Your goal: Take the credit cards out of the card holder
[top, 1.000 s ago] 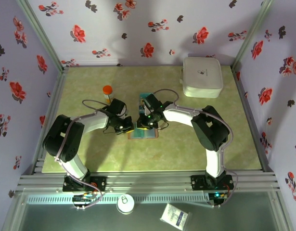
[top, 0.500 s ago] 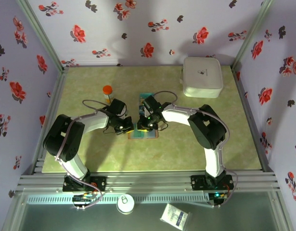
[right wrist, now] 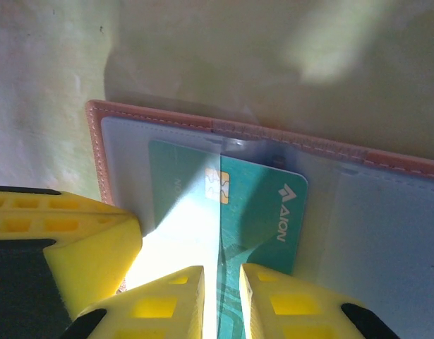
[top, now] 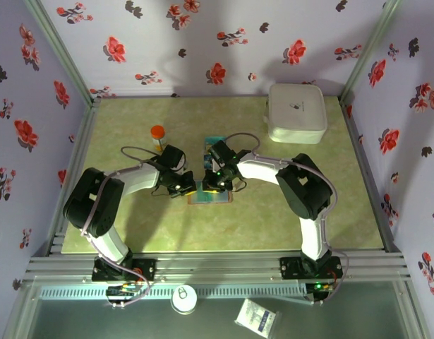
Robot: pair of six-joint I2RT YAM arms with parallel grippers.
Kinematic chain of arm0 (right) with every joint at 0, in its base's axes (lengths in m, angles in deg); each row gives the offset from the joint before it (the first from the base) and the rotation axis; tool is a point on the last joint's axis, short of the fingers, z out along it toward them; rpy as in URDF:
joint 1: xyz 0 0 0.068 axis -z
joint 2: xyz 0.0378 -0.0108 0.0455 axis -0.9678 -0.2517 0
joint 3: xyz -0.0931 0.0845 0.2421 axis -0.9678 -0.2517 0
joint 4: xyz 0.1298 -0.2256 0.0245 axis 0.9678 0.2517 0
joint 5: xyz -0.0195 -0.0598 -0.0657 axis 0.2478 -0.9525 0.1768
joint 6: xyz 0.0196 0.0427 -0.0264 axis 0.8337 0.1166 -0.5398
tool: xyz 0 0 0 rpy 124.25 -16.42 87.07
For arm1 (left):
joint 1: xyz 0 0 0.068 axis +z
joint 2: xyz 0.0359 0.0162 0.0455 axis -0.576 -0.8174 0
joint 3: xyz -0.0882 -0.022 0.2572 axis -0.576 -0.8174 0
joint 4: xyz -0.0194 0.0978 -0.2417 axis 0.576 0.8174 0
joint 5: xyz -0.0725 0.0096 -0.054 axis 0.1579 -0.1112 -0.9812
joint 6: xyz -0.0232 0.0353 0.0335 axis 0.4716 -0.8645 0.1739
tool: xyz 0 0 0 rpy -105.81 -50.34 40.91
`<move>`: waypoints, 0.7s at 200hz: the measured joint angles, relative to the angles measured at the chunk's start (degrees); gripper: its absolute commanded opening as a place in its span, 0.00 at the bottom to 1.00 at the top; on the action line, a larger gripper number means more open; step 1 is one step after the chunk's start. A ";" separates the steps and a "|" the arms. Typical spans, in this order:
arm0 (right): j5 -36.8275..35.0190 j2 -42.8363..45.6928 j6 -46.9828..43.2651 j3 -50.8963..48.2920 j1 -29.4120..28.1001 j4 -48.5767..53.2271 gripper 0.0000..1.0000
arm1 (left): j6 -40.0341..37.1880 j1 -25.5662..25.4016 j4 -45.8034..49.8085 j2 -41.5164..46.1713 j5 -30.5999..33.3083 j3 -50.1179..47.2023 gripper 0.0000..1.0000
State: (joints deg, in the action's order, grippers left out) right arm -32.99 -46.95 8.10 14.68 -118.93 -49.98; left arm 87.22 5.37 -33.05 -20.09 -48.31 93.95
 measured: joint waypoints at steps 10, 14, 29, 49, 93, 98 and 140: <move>0.00 0.02 -0.15 0.00 0.00 0.07 0.23 | 0.00 0.00 0.00 0.00 0.00 0.00 0.00; 0.00 0.04 -0.26 0.00 0.00 0.07 0.23 | -0.02 0.00 0.00 0.00 -0.02 0.00 0.00; 0.00 0.17 -0.35 0.00 0.00 0.07 0.23 | 0.00 0.00 0.00 0.00 -0.02 0.00 0.00; 0.02 0.52 -0.37 -0.09 0.00 -0.09 0.23 | 0.00 0.00 0.04 0.02 -0.02 0.07 0.00; -0.02 3.82 -0.24 -1.66 0.00 -0.94 0.23 | 0.00 -0.39 0.09 0.07 -0.02 0.13 0.00; -0.02 4.17 -0.24 -1.79 0.00 -0.94 0.24 | 0.00 -0.48 0.17 0.07 -0.02 0.22 0.00; -1.09 5.88 0.33 -3.85 0.15 -1.60 0.25 | 0.02 -1.46 0.35 0.07 -0.02 1.22 0.00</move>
State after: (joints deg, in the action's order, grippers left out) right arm -34.09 -41.07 8.43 10.83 -118.77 -51.58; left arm 87.24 3.90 -32.70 -20.02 -48.33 95.18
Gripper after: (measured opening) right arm 0.246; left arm 0.051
